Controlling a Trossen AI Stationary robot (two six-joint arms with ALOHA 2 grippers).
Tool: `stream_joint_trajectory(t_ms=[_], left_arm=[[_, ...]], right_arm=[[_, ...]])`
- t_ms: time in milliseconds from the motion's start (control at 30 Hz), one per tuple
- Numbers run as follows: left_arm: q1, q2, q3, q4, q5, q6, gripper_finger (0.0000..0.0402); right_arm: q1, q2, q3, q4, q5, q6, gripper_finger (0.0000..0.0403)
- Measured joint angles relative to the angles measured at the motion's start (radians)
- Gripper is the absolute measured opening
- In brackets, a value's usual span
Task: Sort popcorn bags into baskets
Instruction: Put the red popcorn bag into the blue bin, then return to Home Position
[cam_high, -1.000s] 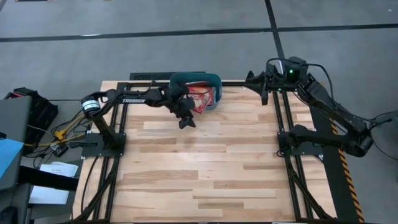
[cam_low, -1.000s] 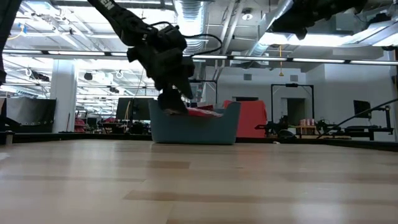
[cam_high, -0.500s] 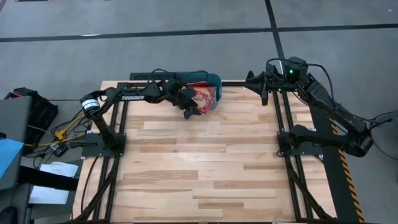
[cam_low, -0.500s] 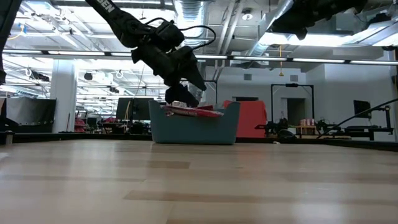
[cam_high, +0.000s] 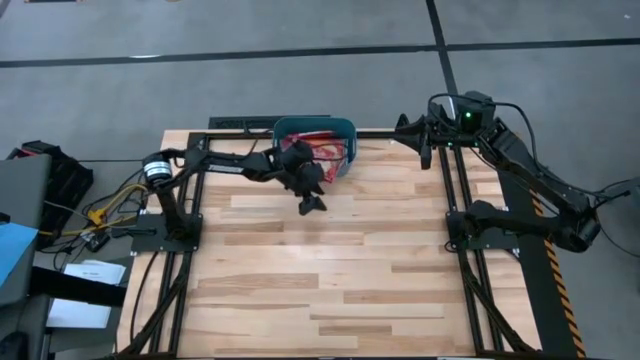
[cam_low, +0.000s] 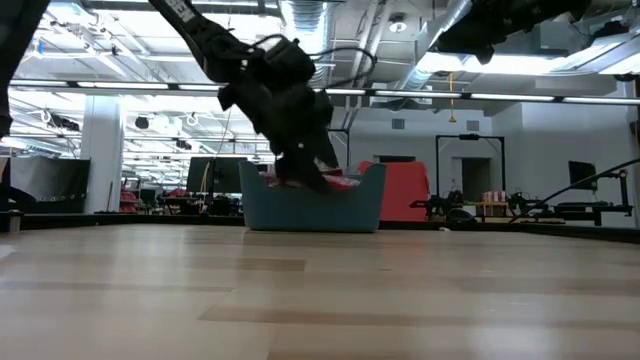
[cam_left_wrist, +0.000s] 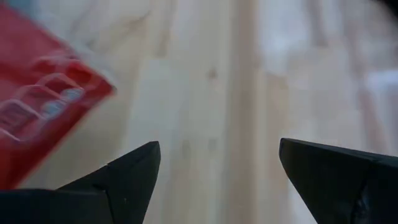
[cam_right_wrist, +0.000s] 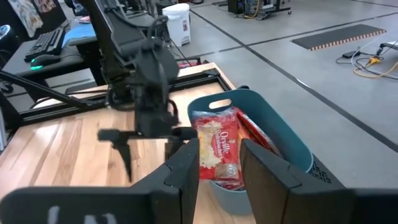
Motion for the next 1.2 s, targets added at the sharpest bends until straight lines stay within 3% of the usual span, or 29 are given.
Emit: stream_joint_trajectory(t_ms=[233,633,733,867,967,1033,1200], left_arm=[[0.030,0.043,0.062,0.023,-0.120,0.031,0.0318],[0.102,0.045,0.145,0.045,-0.168,-0.021,0.0318],[0.107,0.045,0.165,0.033,-0.083,-0.059,0.0318],[0.127,0.017,0.224,0.024,0.167,-0.168,0.0318],[0.152,-0.090,0.261,0.047,0.318,-0.179,0.0318],[0.159,-0.199,0.253,0.030,0.279,-0.119,0.0318],[0.116,-0.489,0.118,-0.041,-0.064,0.002,0.0318]], right_arm=[[-0.002,0.000,0.000,0.000,0.000,0.000,0.0134],[0.019,0.000,0.000,-0.004,0.000,0.008,0.0146],[0.034,0.000,0.000,-0.005,0.000,0.009,0.0149],[0.061,-0.006,0.000,0.003,-0.007,0.041,0.0151],[0.068,-0.042,0.000,0.003,-0.048,0.042,0.0148],[0.062,-0.078,0.000,-0.002,-0.074,0.028,0.0145],[0.027,-0.206,-0.103,0.061,-0.088,0.037,0.0137]])
